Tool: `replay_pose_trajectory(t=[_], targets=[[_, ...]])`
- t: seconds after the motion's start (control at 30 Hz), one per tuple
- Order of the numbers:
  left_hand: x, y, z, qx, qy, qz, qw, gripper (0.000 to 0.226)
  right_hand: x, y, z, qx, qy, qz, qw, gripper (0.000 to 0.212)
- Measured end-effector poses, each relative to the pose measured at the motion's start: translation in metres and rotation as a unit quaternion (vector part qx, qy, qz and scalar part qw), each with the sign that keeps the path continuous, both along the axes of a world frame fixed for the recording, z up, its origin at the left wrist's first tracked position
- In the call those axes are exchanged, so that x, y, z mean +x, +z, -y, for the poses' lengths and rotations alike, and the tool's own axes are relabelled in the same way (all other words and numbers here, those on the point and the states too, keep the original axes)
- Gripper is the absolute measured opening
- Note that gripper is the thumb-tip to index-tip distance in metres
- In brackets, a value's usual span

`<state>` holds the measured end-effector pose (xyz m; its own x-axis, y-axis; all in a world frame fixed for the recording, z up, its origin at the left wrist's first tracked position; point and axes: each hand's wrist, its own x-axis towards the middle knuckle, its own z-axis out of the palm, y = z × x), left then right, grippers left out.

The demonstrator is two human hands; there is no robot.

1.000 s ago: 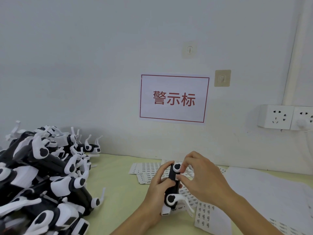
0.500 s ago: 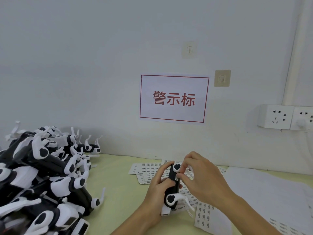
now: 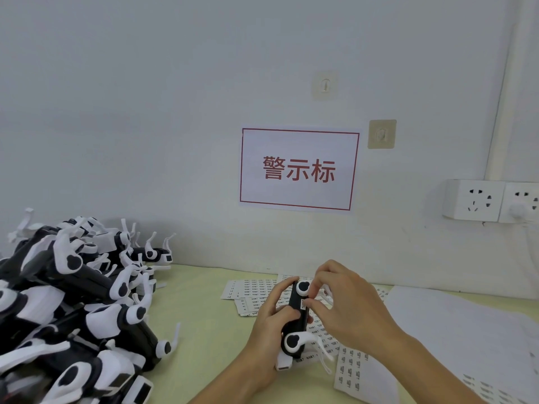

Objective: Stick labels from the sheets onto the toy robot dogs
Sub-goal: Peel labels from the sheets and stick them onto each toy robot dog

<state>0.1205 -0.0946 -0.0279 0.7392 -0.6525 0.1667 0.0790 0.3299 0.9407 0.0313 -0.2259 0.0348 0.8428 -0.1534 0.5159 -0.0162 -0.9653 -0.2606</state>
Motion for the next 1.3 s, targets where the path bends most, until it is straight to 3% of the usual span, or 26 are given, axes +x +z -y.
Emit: replay_pose_trajectory(t=[0.3, 0.6, 1.3], targets=[[0.0012, -0.0008, 0.0003, -0.017, -0.001, -0.015, 1.000, 0.058, -0.0011, 0.0023, -0.0002, 0.000, 0.005, -0.021, 1.000, 0.028], [-0.0009, 0.0015, 0.0000, -0.009, -0.003, -0.014, 1.000, 0.060, 0.0004, -0.0003, -0.0035, 0.030, -0.001, 0.001, 1.000, 0.019], [-0.0012, 0.0017, -0.0002, -0.013, -0.014, -0.007, 1.000, 0.062, -0.0008, 0.0017, -0.0048, 0.033, 0.006, -0.005, 0.999, 0.023]])
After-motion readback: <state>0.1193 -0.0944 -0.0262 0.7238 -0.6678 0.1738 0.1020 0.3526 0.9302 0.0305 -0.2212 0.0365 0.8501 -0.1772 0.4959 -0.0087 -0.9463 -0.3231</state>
